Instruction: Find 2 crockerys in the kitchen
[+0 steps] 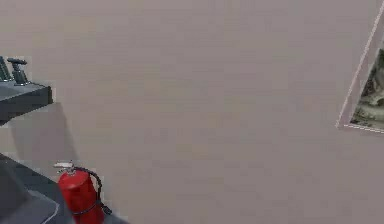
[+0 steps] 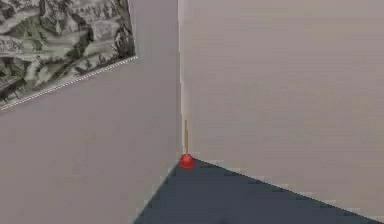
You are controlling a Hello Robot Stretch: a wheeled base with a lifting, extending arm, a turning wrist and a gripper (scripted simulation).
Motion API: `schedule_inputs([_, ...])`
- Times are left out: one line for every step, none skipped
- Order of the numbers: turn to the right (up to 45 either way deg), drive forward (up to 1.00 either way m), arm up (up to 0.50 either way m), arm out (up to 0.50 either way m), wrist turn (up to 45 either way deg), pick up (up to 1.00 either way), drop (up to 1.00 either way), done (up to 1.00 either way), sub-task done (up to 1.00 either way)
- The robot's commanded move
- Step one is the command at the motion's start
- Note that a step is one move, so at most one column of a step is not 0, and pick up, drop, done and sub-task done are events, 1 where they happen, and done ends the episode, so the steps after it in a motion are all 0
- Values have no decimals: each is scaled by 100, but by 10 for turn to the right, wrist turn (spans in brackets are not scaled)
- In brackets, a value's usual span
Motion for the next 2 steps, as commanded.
schedule_inputs([0, 30, 0, 0, 0, 0, 0, 0, 0])
schedule_inputs([-450, 0, 0, 0, 0, 0, 0, 0, 0])
